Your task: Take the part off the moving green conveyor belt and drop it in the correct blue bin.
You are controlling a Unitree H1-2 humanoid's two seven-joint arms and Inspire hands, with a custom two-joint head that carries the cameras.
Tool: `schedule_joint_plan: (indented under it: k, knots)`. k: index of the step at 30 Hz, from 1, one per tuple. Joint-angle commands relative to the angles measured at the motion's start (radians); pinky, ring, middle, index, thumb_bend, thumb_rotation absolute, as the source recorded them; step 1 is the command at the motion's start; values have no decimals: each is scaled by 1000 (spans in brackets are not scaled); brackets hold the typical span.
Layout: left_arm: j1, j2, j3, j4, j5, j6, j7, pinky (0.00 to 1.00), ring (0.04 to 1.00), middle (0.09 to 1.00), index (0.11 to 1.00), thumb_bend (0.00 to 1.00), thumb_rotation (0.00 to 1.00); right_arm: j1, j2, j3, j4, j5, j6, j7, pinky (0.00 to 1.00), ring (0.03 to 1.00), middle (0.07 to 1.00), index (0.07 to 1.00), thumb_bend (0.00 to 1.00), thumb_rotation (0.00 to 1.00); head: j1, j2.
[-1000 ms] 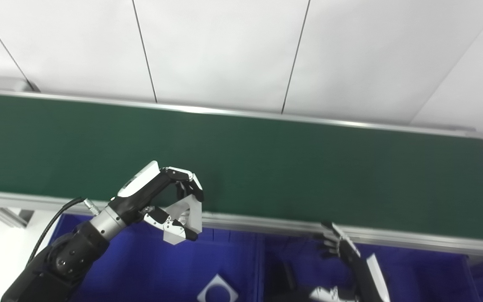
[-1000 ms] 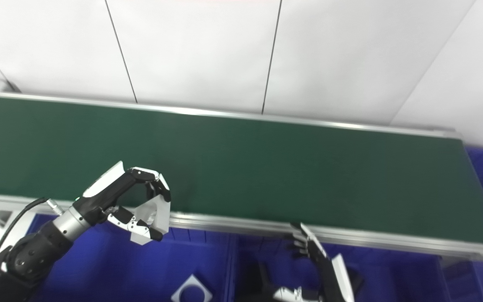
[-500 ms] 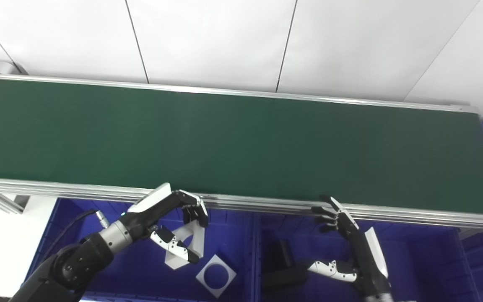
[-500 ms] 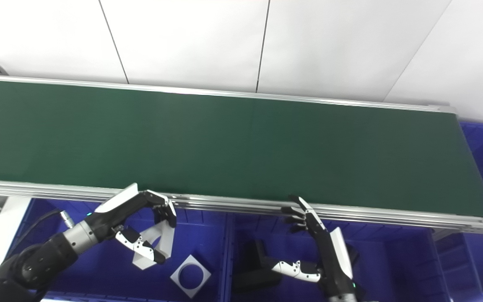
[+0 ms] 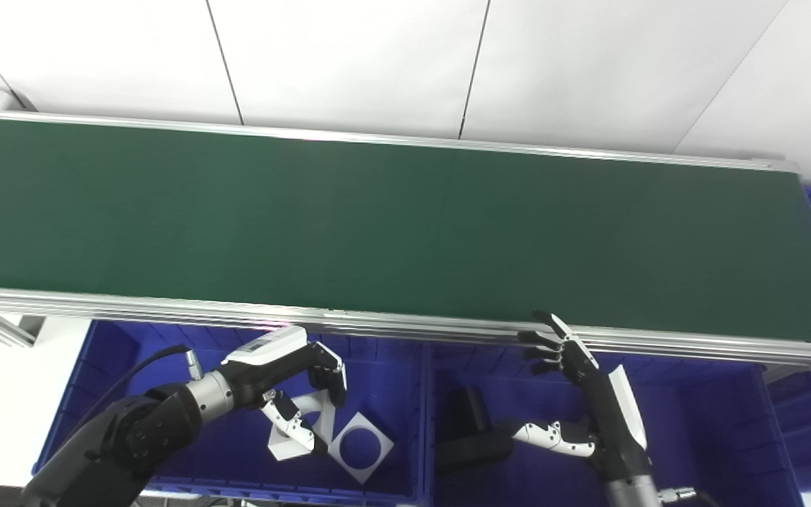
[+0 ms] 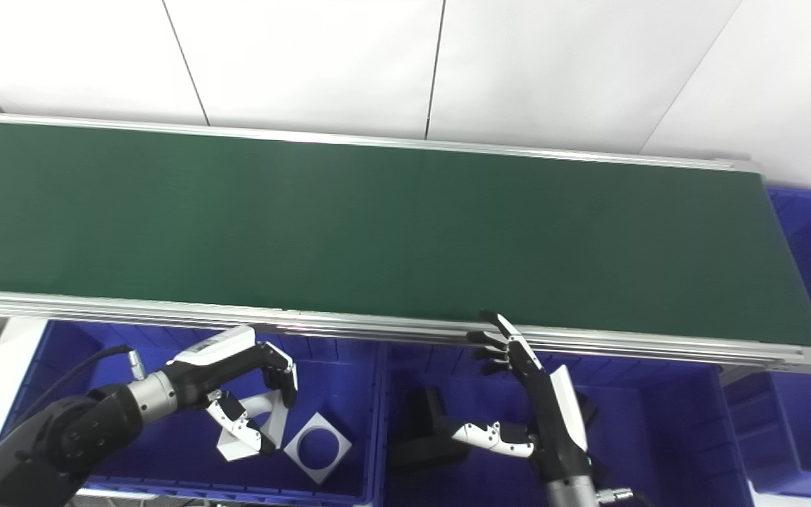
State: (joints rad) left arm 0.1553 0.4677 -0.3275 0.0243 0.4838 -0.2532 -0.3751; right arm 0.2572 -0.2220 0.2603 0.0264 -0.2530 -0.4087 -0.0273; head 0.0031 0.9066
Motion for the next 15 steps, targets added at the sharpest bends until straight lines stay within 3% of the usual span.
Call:
schedule_joint_plan:
  k: [1,4,5,6,9,12,15]
  knots:
    - [-12,15,-3,-27,26,-5,13,655,721,725,643,569,192,0,6,-10,-35,3,-53,5,581,681,761,885,809,361,0,-2]
    - [-4,16,1,-31,26,-21,21,684,772,790,756,687,382,1,10,-13,-37,-2,-47,6,582,682,762,883,814,369,1,-2]
    - [4,15,7,-39,-1,-19,13,687,778,797,765,700,402,2,10,-14,-37,0,-47,8,582,682,762,882,815,369,0,-5]
    - [10,15,11,-46,-20,-17,7,694,793,819,796,769,497,2,10,-14,-36,2,-47,10,585,684,762,883,817,369,0,-5]
    - [38,5,35,-53,-155,-37,-5,688,800,836,818,822,512,4,14,-17,-39,3,-43,17,582,682,760,882,820,369,-8,-6]
    - [65,-10,61,-51,-289,-62,-10,741,827,852,831,882,464,4,15,-19,-42,-3,-39,24,581,683,760,883,822,372,-12,-6]
    - [85,-29,82,-38,-385,-126,-5,759,830,847,833,926,454,6,15,-18,-48,-7,-28,30,583,684,758,884,828,380,-15,-10]
